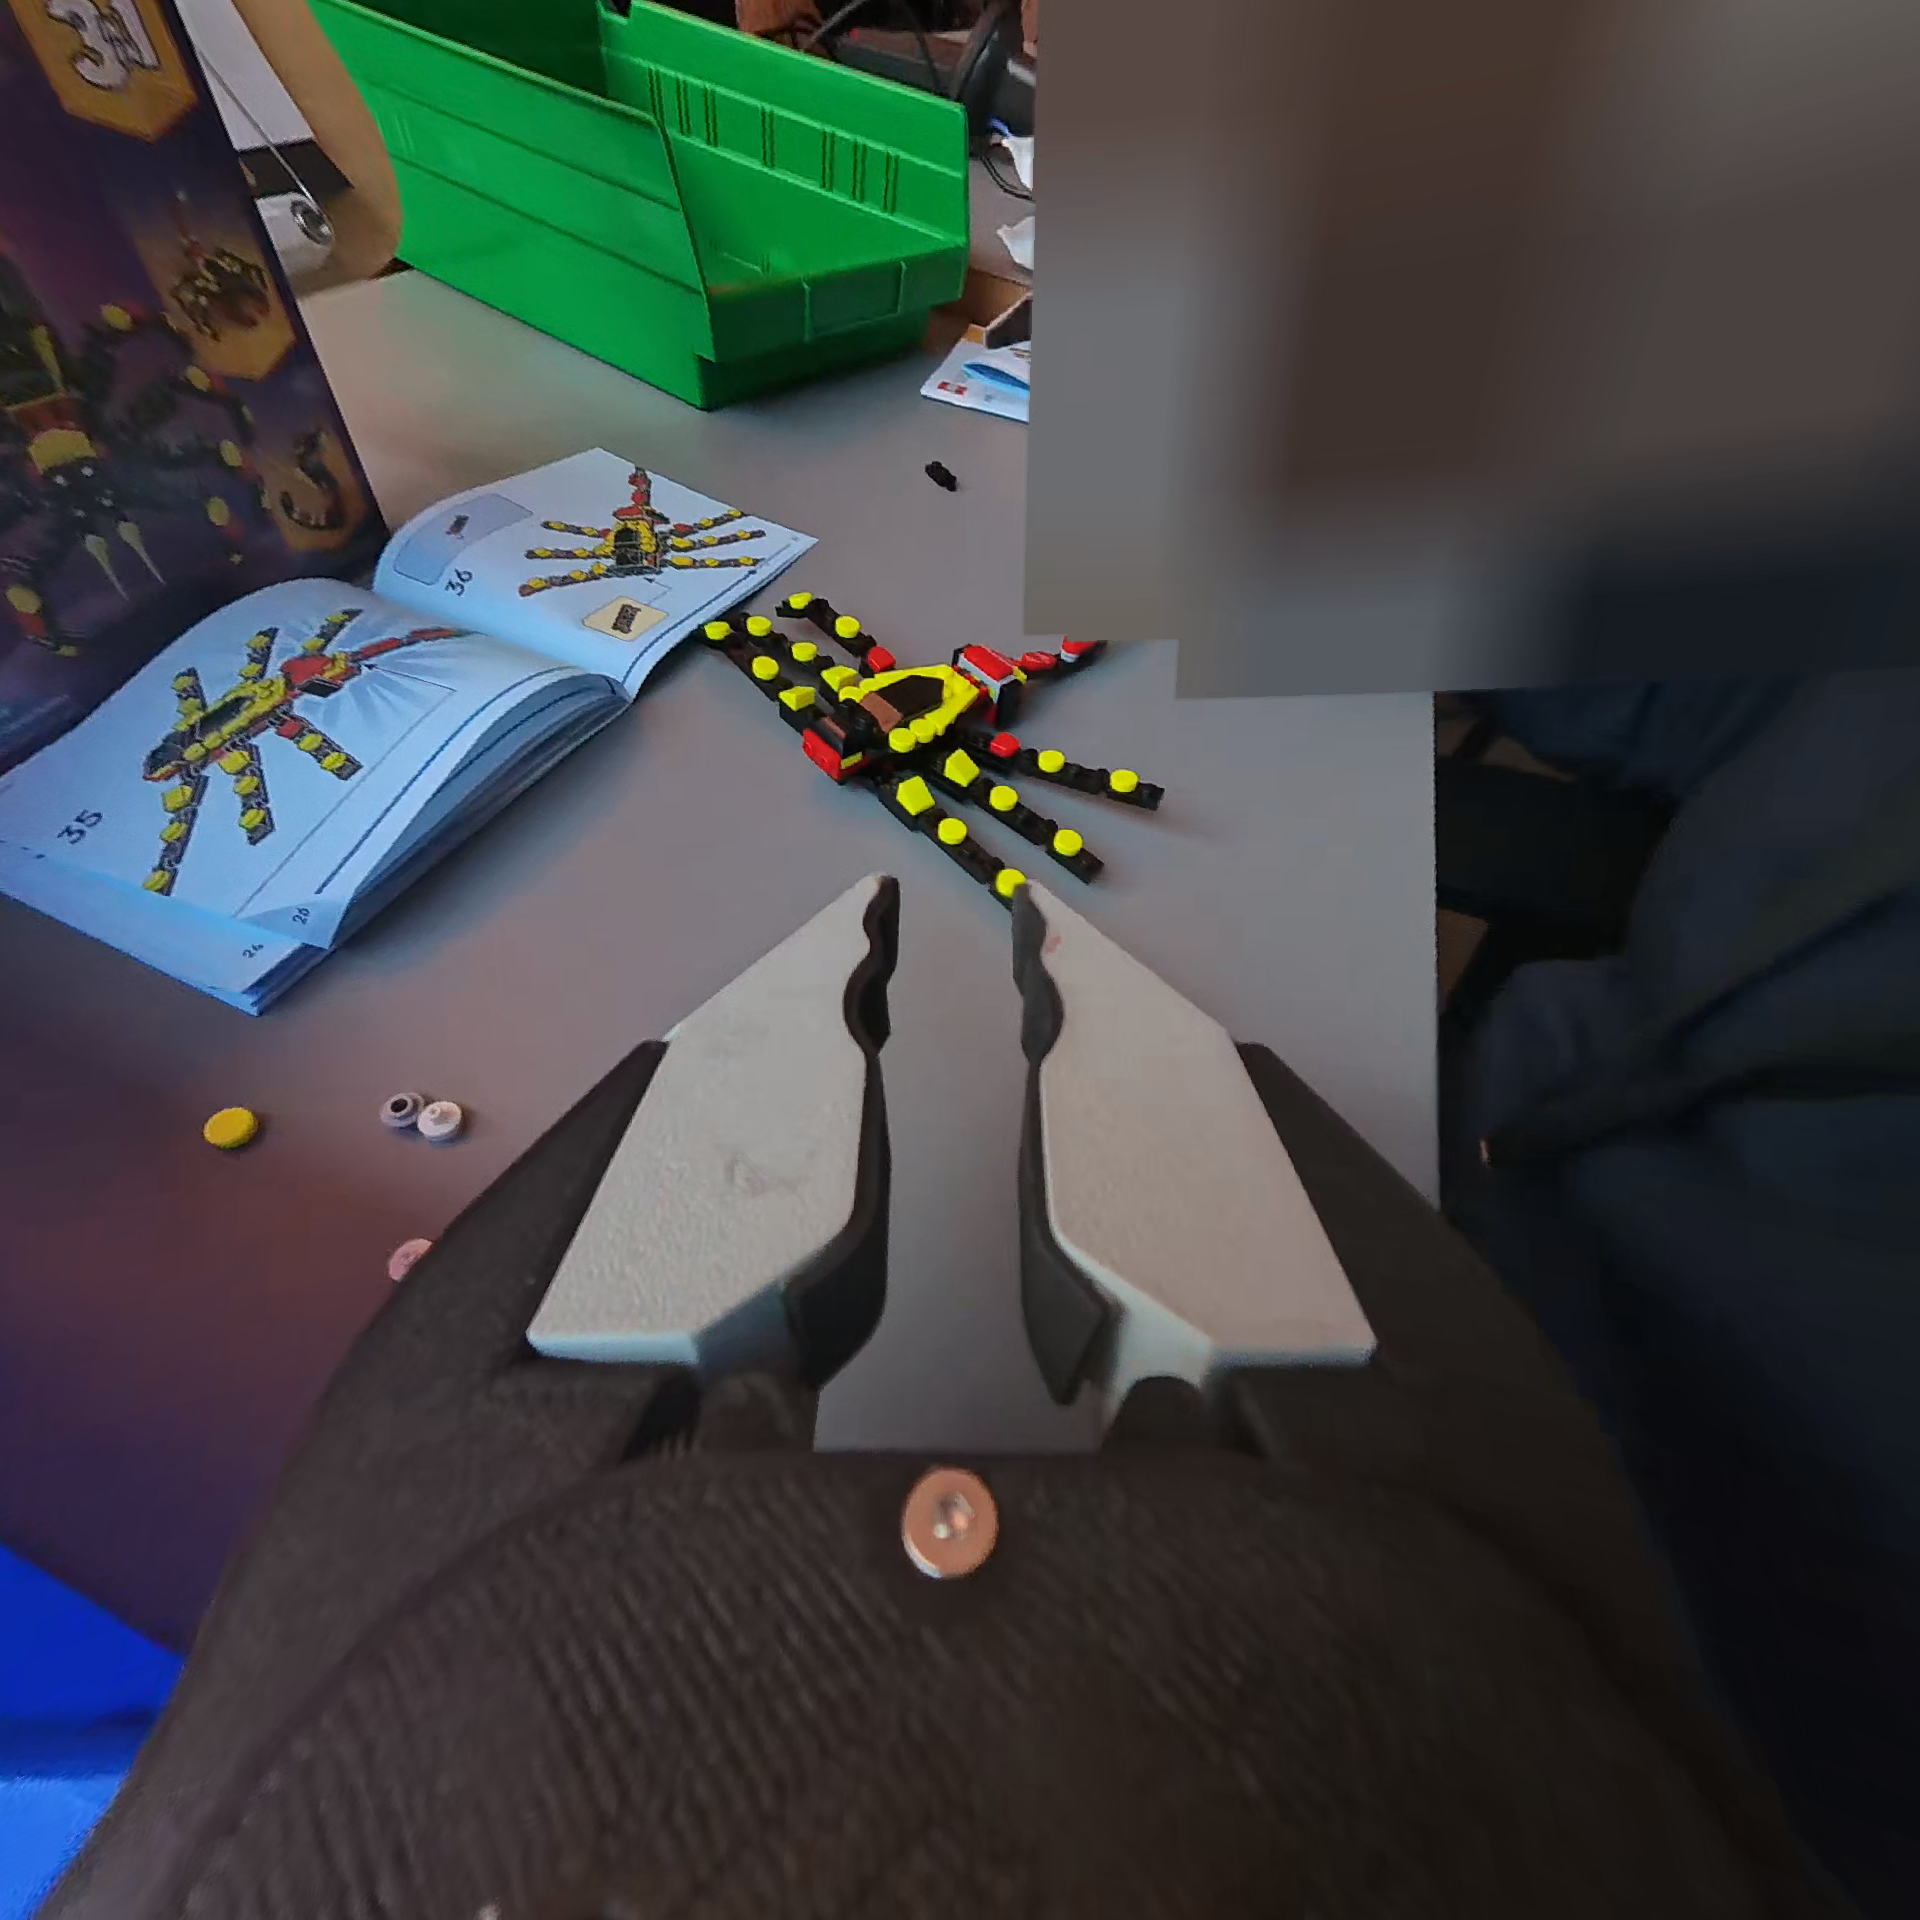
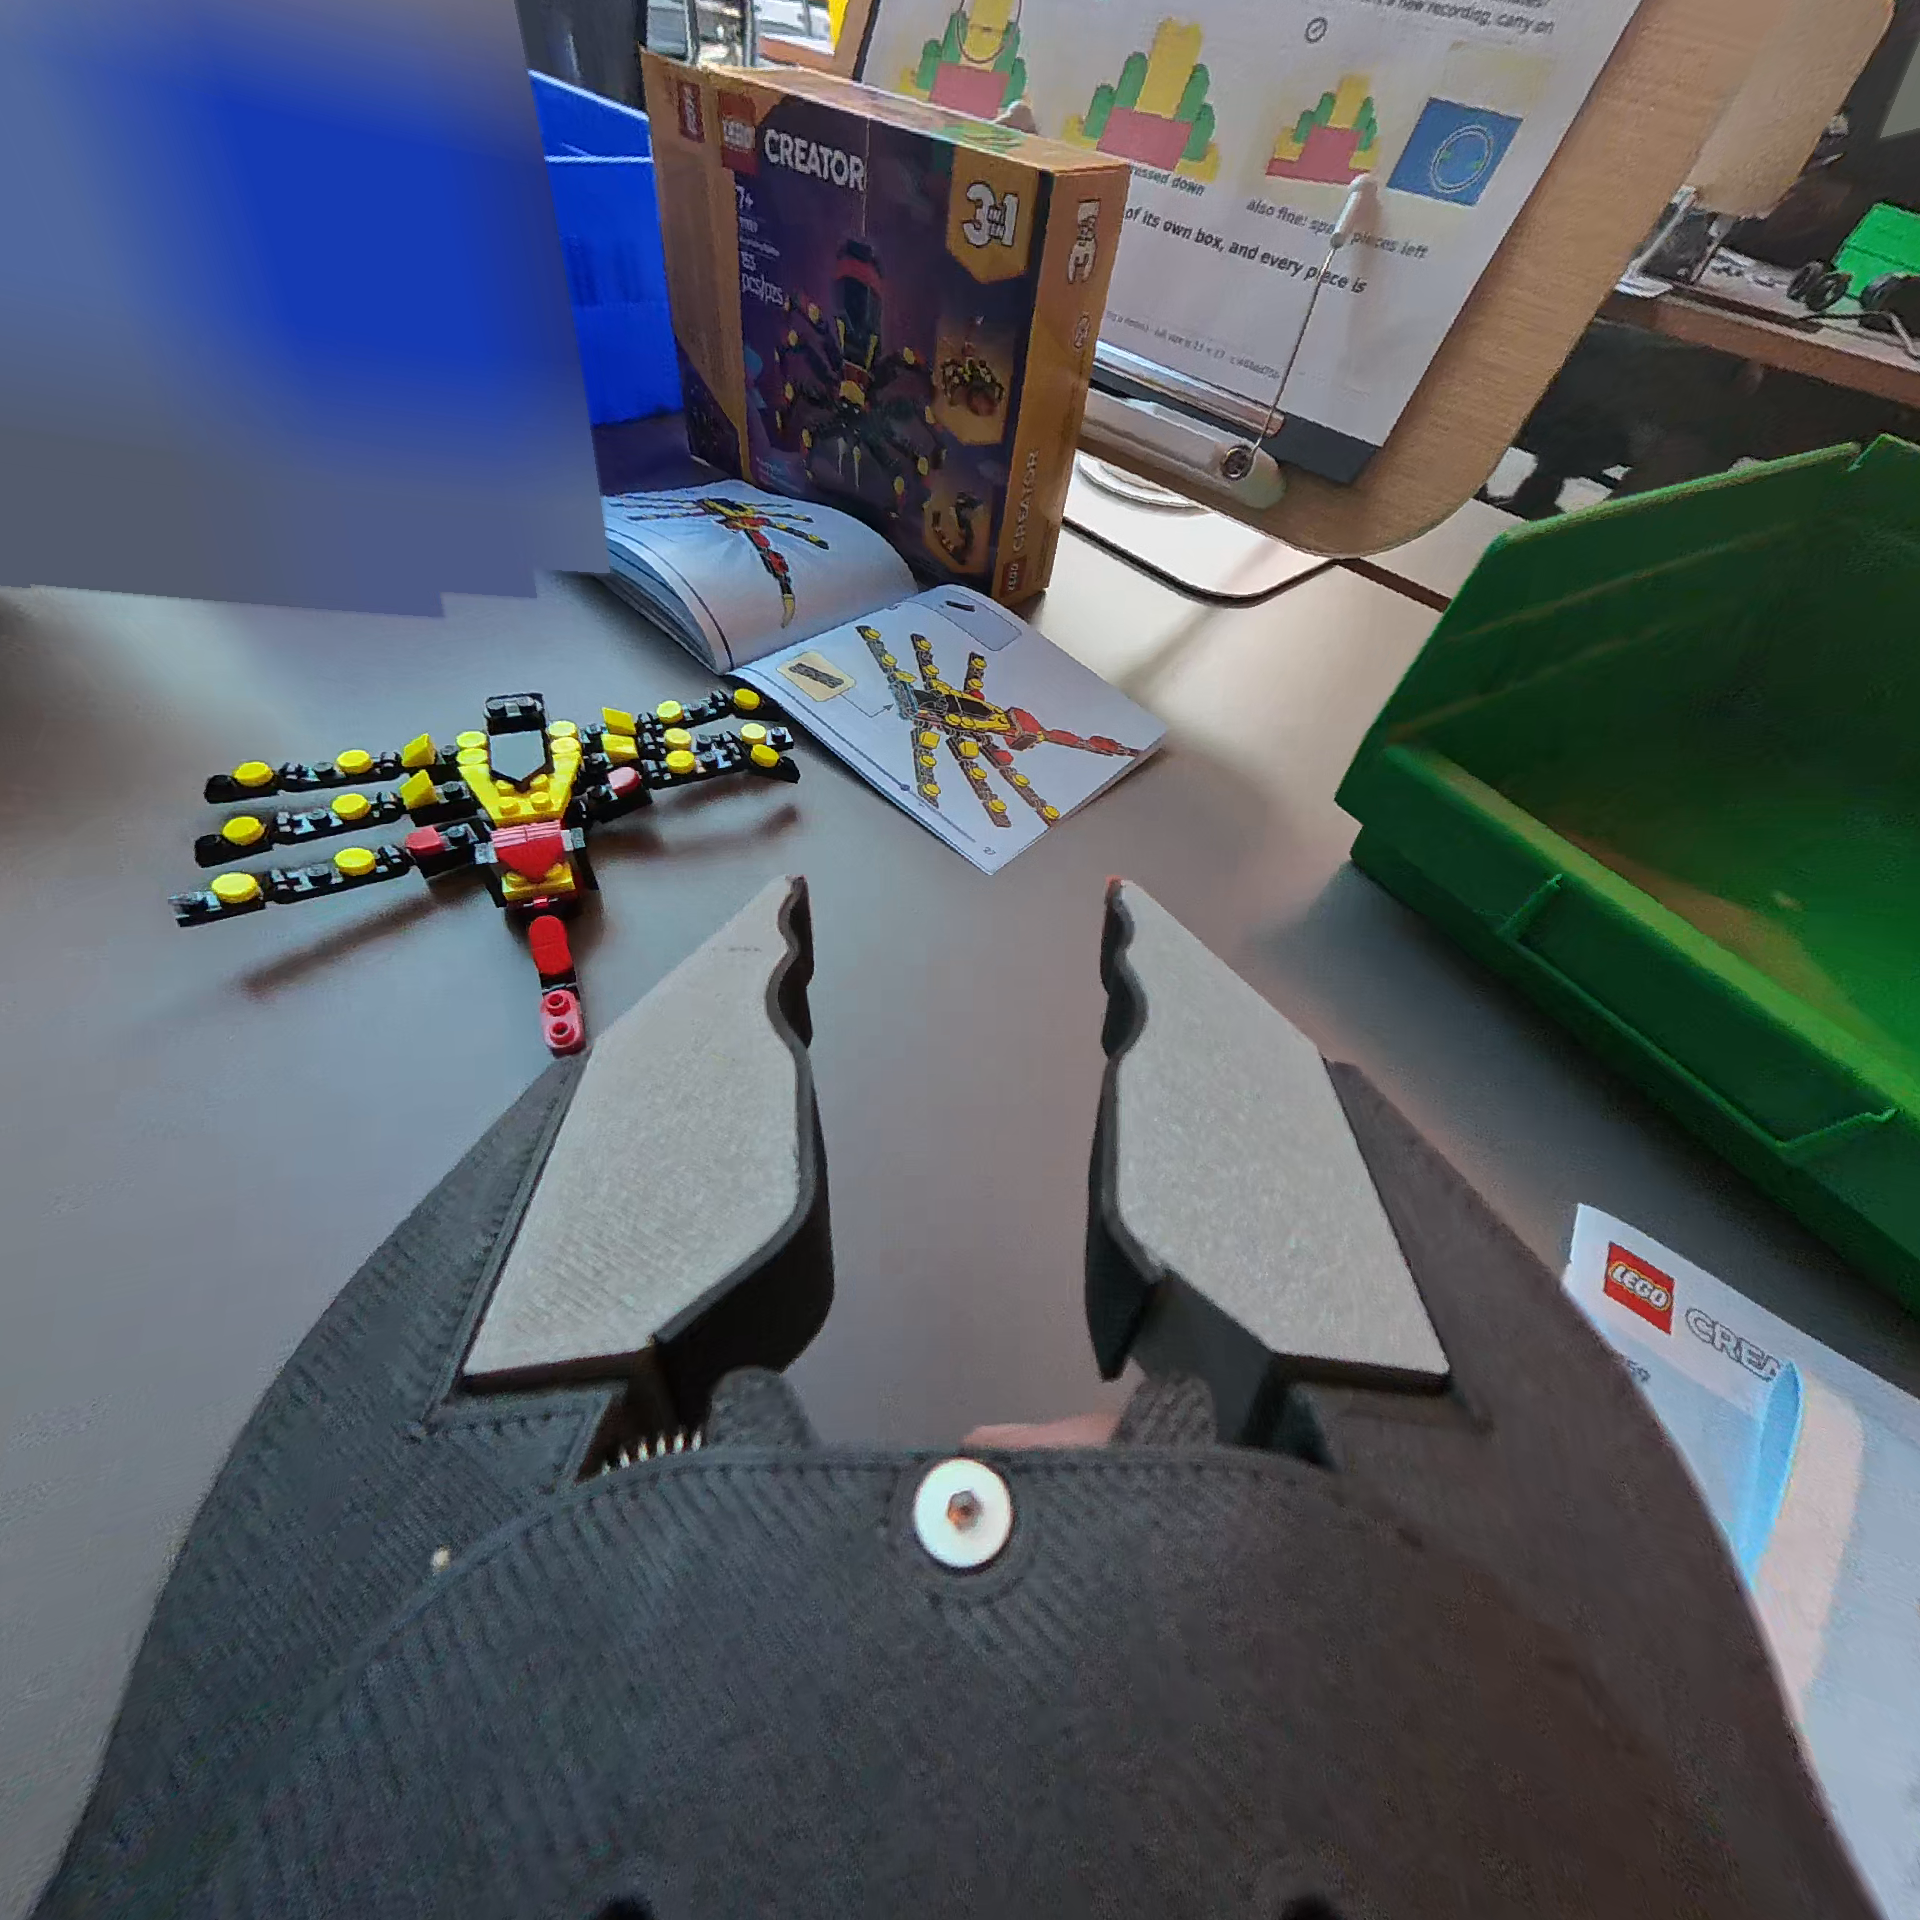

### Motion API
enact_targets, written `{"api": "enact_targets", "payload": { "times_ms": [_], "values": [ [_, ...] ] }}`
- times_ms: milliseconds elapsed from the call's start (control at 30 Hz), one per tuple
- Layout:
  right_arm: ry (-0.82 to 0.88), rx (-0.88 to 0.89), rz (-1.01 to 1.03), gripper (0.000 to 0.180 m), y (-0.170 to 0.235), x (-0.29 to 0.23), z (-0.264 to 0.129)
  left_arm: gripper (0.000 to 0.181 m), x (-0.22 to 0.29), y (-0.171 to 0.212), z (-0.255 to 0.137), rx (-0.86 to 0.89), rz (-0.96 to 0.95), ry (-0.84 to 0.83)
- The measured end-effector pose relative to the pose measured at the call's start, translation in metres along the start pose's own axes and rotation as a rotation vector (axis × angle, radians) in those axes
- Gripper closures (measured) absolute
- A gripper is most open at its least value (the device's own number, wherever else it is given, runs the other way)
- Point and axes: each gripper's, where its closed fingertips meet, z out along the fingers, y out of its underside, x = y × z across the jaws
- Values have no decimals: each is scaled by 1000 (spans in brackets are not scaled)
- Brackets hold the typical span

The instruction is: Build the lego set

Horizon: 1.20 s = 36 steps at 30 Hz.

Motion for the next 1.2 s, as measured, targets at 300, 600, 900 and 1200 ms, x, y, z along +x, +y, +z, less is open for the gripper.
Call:
{"api": "enact_targets", "payload": {
  "times_ms": [300,600,900,1200],
  "values": [
    [55,5,-18,126,0,7,-2,181,-13,-2,7,-17,140,-157],
    [81,63,-82,137,-10,2,-11,181,-16,2,12,-47,113,-141],
    [107,66,-69,138,-10,8,-16,181,-16,0,13,-33,91,-123],
    [171,77,-74,149,-11,22,-21,181,-17,-5,16,-7,85,-106]
  ]
}}
